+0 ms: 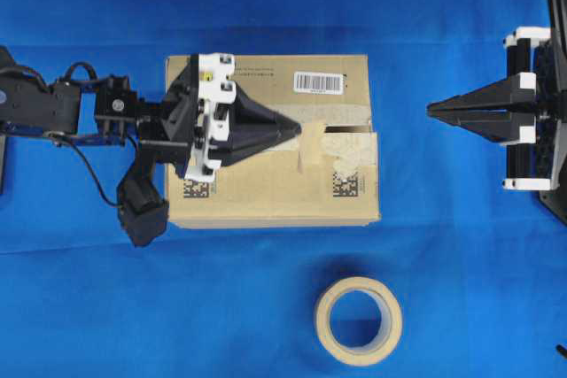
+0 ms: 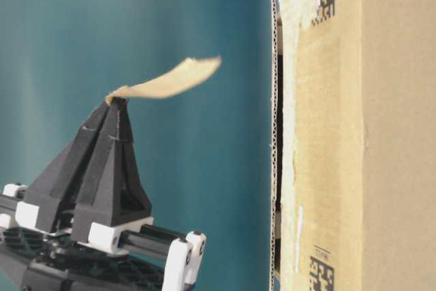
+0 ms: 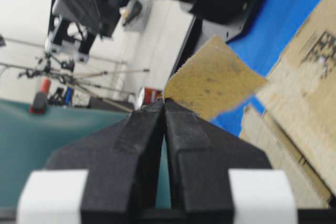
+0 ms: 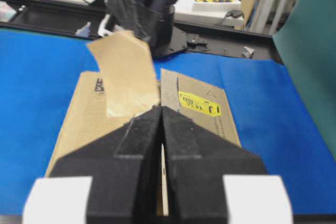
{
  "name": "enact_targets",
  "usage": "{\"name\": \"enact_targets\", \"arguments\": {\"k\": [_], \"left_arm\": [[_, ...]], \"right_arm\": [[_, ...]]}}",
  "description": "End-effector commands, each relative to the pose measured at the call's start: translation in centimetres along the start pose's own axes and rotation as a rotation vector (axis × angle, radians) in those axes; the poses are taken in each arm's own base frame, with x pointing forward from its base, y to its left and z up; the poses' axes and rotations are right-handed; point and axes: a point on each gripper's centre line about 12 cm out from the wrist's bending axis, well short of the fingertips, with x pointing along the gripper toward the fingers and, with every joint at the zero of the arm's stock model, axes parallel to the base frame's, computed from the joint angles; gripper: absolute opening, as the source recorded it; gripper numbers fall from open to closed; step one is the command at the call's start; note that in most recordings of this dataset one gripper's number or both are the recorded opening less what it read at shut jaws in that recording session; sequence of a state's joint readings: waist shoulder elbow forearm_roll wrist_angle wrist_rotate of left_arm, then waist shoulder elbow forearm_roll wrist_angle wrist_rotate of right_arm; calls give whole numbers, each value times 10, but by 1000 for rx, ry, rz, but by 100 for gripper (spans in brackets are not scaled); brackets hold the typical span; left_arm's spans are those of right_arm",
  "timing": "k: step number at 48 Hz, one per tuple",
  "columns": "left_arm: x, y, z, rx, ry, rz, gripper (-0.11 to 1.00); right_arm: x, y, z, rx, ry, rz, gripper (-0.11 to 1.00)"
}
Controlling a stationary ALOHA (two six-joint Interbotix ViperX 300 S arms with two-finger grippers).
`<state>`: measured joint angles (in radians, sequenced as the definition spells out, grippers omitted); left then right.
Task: Apply tape along the seams of the closed cardboard box to seal it securely.
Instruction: 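Lay the tape strip across the box's center seam with the left gripper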
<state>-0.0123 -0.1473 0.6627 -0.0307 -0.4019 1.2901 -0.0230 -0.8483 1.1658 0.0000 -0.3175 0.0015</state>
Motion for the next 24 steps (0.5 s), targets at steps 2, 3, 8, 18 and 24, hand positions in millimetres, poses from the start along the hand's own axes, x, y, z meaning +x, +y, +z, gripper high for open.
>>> {"name": "enact_targets", "arguments": {"k": [2,3,8,18,24], "left_arm": [[-4,13,-3,-5,8,33,0],[-4,13,-5,-7,11,33,0],[-5,9,-13,-20,38,3,0],[-11,-10,-32,-30,97,-75,0],[-16,-22,-39,-33,117,-110,0]], "right_arm": [[2,0,5,0,-17,2,-2],[2,0,5,0,-17,1,-2],[4,0,2,0,-5,0,-2],[8,0,-4,3,21,1,-2],[8,0,-4,5,20,-1,-2]]}}
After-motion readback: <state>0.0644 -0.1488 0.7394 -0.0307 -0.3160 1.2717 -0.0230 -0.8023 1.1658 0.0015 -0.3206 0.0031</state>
